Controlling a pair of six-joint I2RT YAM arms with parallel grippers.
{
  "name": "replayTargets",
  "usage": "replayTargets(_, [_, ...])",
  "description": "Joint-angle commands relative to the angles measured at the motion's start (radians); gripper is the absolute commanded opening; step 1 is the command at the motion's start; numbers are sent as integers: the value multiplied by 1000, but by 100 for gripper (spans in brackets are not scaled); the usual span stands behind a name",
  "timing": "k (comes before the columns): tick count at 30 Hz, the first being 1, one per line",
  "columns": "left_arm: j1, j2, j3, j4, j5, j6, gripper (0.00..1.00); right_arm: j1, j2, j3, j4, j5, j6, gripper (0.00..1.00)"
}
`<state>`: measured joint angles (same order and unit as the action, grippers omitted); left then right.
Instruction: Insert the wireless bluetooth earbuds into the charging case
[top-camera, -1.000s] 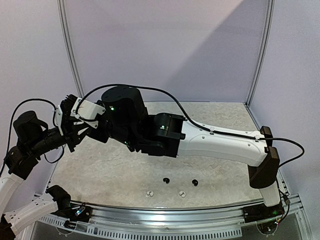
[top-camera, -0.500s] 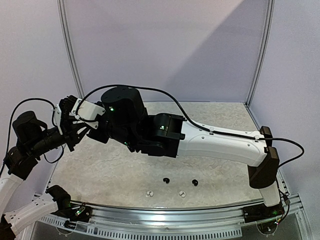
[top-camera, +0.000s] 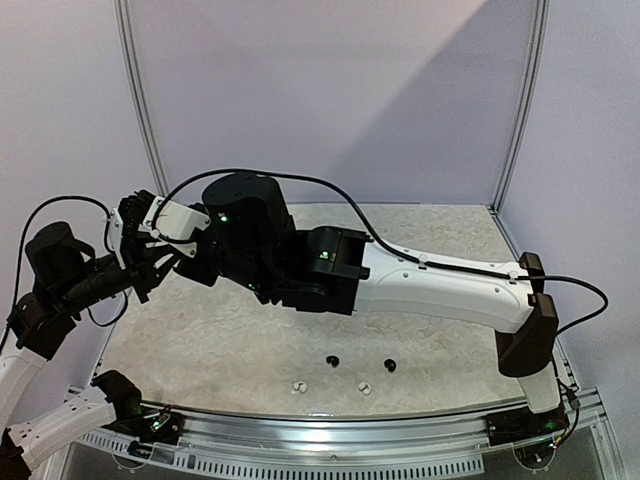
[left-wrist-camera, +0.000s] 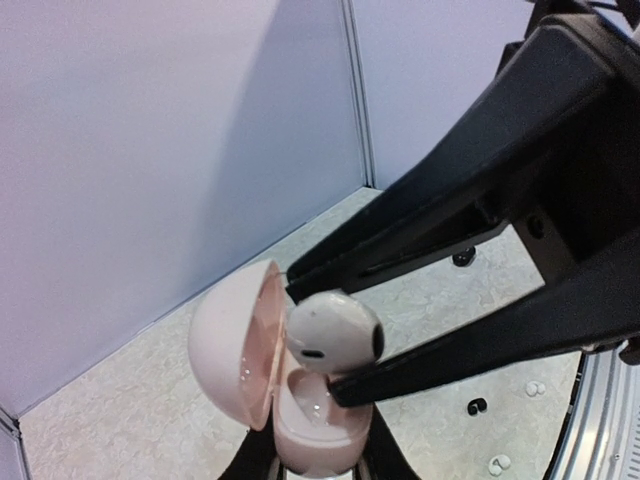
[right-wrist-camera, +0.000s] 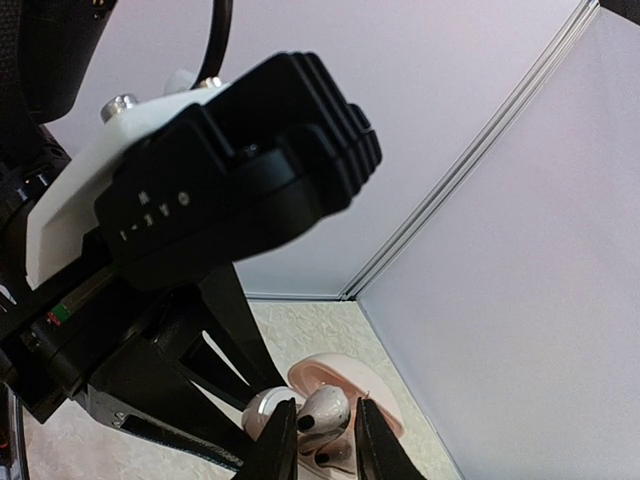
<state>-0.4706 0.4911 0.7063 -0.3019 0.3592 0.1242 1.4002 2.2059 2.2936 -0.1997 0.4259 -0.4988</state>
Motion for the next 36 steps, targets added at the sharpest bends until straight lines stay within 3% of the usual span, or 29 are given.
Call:
replayTargets(1, [-13, -3, 23, 78, 39, -23, 0, -11, 43, 4, -49, 3, 5, 22])
replayTargets(36, [-13, 3, 28, 91, 17, -92, 0, -15, 55, 4, -87, 12, 45, 25])
